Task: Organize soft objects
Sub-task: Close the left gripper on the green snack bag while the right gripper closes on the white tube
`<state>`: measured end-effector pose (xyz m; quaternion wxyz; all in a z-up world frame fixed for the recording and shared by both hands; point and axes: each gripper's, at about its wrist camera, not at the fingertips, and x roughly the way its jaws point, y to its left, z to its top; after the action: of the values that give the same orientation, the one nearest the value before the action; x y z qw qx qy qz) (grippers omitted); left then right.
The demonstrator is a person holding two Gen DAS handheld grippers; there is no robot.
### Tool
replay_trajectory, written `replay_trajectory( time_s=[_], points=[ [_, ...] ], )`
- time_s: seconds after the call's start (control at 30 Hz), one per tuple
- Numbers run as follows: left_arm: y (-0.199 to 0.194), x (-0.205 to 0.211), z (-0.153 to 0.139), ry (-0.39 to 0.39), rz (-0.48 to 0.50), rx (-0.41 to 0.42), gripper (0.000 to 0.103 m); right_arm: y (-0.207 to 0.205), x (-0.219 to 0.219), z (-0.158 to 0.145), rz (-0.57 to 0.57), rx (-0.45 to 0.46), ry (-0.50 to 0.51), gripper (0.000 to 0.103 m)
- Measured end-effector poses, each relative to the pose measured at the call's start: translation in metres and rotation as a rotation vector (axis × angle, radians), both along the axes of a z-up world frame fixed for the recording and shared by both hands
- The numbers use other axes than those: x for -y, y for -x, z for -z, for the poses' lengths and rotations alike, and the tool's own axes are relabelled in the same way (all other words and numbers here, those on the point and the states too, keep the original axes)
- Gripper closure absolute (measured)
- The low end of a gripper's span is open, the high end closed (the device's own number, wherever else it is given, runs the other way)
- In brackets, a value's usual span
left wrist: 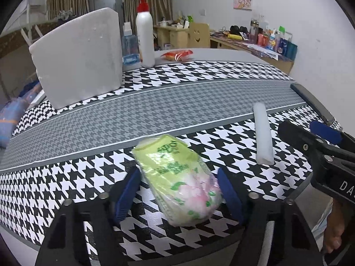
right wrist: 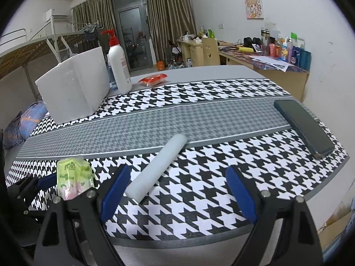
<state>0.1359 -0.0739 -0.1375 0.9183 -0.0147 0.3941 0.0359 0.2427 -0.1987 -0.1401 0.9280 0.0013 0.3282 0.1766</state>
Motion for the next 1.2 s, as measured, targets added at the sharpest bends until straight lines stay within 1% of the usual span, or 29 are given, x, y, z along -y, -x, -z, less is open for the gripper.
replay_trajectory(
  time_s=[0.07,0.1,0.13,0.23,0.5,0.63,0.77,0.93,0.97,1.0,1.07,1.2],
  points=[
    [0.000,-0.001,-0.001,-0.003,0.004,0.005,0.045,0.001,-0.002,-0.001,-0.004,0.001,0.004,0.012],
    [0.001,-0.001,-0.001,-0.002,0.008,0.006,0.048,0.001,-0.003,-0.001,-0.006,0.003,0.008,0.012],
    [0.001,-0.001,-0.002,-0.001,0.014,0.008,0.053,0.001,-0.005,0.000,-0.007,0.003,0.014,0.012],
    [0.006,-0.007,-0.002,0.003,0.032,0.019,0.062,0.003,-0.011,0.002,-0.014,-0.007,0.021,0.012],
    [0.014,-0.021,-0.004,0.021,0.010,0.025,0.063,0.003,-0.028,0.009,-0.013,-0.036,0.066,0.012],
    [0.017,-0.022,-0.004,0.019,0.012,0.026,0.063,0.004,-0.036,0.010,-0.017,-0.026,0.087,0.012],
    [0.021,-0.022,-0.004,0.020,0.016,0.028,0.063,0.003,-0.038,0.010,-0.013,-0.035,0.082,0.012],
    [0.022,-0.020,-0.004,0.001,0.017,0.030,0.063,-0.006,-0.038,0.015,0.033,-0.088,0.086,0.012],
    [0.022,-0.018,-0.004,-0.001,0.019,0.030,0.063,-0.009,-0.037,0.017,0.042,-0.102,0.087,0.017],
    [0.022,-0.018,-0.004,0.000,0.019,0.030,0.063,-0.011,-0.038,0.018,0.045,-0.116,0.094,0.024],
    [0.020,-0.019,-0.004,0.005,0.018,0.028,0.063,-0.011,-0.041,0.018,0.055,-0.100,0.121,0.032],
    [0.020,-0.019,-0.004,0.000,0.016,0.029,0.063,-0.008,-0.044,0.018,0.050,-0.100,0.127,0.046]
  ],
)
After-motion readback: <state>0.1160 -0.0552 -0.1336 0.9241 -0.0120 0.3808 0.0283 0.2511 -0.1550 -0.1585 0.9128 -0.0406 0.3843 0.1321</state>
